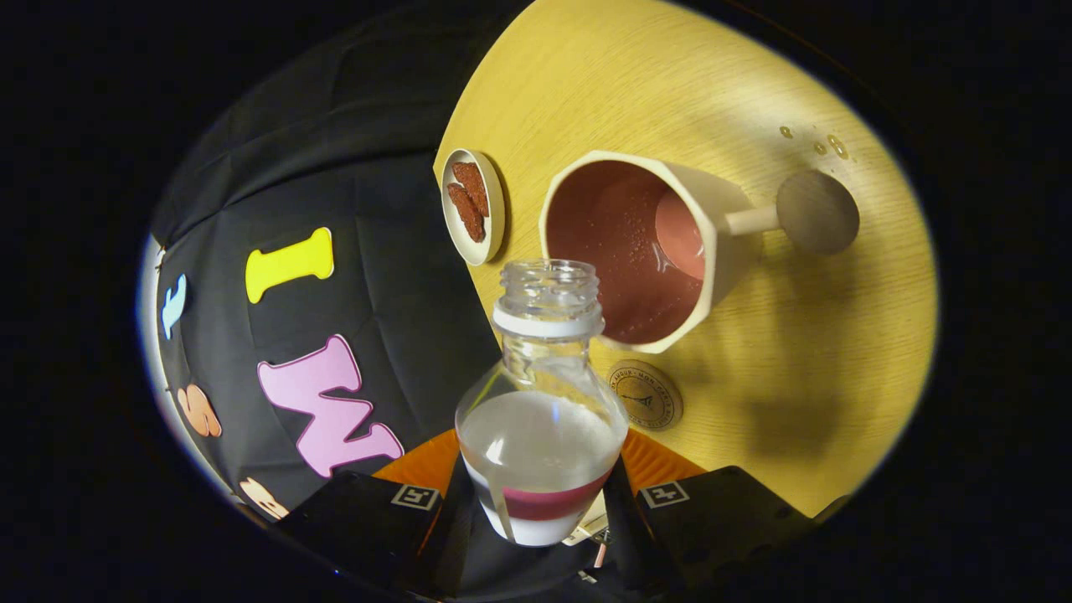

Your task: Take the bottle from table, then pour the juice into the cup, finally place the bottle on the coaster

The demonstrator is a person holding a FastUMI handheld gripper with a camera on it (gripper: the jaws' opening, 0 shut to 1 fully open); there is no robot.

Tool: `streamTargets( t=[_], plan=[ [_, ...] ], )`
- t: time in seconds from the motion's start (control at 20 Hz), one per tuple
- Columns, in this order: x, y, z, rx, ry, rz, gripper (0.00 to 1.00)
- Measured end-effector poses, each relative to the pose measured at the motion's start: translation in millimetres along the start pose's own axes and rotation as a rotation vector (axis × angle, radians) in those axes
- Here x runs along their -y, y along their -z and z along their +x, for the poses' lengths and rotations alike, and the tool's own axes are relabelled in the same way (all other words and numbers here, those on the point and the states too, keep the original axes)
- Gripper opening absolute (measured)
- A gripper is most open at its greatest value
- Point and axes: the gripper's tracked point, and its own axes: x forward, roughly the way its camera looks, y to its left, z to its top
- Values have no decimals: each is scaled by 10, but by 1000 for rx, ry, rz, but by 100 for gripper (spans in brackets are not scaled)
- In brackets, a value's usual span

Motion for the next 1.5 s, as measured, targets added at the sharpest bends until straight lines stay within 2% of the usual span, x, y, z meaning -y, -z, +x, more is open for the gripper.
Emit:
streamTargets(
  t=[0.45,1.5],
  plan=[
    [-110,95,5,-57,17,136,72],
    [-338,59,-70,-83,-60,415,72]
  ],
)
